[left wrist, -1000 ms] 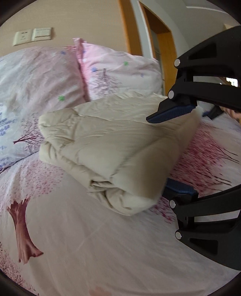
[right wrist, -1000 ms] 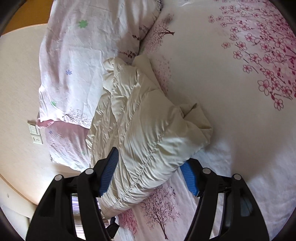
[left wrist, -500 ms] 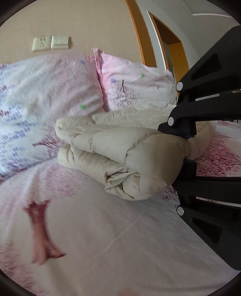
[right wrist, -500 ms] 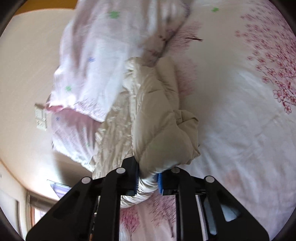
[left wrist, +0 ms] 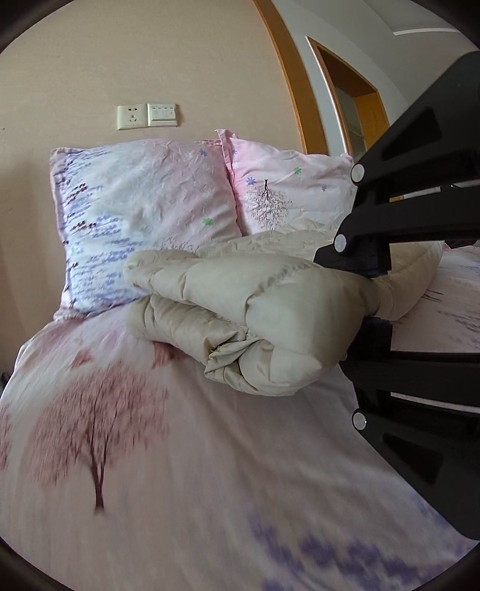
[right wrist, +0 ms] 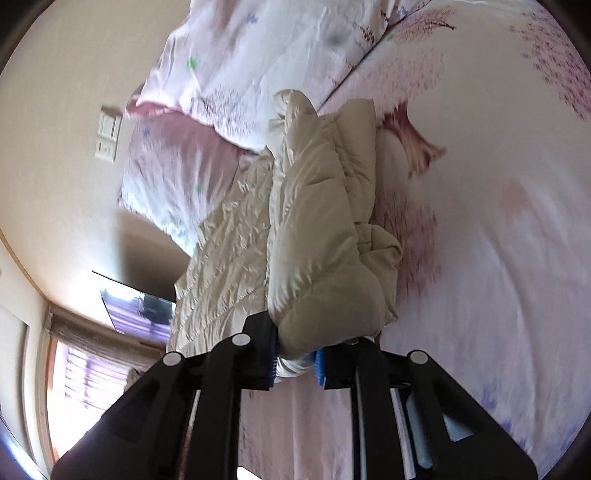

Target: Fold large clothes

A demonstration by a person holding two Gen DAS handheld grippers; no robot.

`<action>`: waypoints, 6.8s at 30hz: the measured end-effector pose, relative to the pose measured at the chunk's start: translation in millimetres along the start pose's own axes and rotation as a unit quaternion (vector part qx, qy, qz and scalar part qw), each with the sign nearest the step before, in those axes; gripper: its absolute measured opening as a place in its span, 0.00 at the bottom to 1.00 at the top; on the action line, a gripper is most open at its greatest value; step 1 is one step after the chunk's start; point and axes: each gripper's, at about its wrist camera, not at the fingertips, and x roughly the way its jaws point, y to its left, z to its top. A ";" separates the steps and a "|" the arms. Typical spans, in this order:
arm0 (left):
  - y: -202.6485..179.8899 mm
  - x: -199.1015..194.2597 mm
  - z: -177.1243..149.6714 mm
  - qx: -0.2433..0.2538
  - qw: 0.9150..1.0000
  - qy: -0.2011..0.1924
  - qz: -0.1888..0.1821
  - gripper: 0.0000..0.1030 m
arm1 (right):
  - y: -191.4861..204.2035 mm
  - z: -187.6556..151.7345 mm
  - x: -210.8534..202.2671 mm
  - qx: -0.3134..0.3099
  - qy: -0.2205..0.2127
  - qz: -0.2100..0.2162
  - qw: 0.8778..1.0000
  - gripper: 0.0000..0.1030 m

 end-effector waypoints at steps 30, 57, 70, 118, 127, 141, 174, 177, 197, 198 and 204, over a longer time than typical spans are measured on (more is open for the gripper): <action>-9.3 1.9 -18.7 0.112 0.986 -0.062 0.107 0.58 | 176.6 -54.9 119.2 -0.380 -0.045 -0.195 0.903 0.25; -39.3 26.1 -12.9 0.154 0.981 -0.064 0.100 0.29 | 160.5 -63.9 174.6 -0.400 0.006 -0.263 0.878 0.28; -134.7 31.6 -51.2 0.275 0.960 -0.030 -0.036 0.28 | 160.2 -64.9 179.3 -0.389 0.009 -0.269 0.881 0.28; -181.0 186.7 -247.0 0.459 0.859 0.227 0.002 0.31 | 38.4 49.6 -14.6 -0.218 -0.071 -0.204 0.952 0.37; -182.4 203.0 -283.8 0.557 0.794 0.236 0.057 0.41 | 56.5 76.9 -85.8 -0.164 -0.137 -0.120 0.970 0.58; -187.5 221.7 -334.8 0.670 0.703 0.214 0.109 0.64 | 78.3 145.8 -10.1 -0.164 -0.019 -0.097 0.982 0.63; -236.0 168.8 -168.3 0.602 0.775 0.166 0.101 0.62 | 19.5 161.4 34.7 -0.123 0.036 -0.180 0.975 0.21; -215.1 183.2 -167.4 0.577 0.785 0.198 0.107 0.62 | 13.3 161.5 38.0 -0.119 0.037 -0.185 0.975 0.21; -184.7 175.5 -150.7 0.546 0.802 0.218 0.104 0.75 | 5.9 101.8 -63.8 -0.058 -0.034 -0.082 0.994 0.56; -184.0 171.2 -148.3 0.538 0.807 0.223 0.101 0.75 | 8.5 92.3 -67.7 -0.066 -0.029 -0.078 0.994 0.56; -178.0 165.3 -146.7 0.521 0.814 0.240 0.096 0.75 | 15.7 57.4 -61.7 -0.101 -0.004 -0.102 0.990 0.36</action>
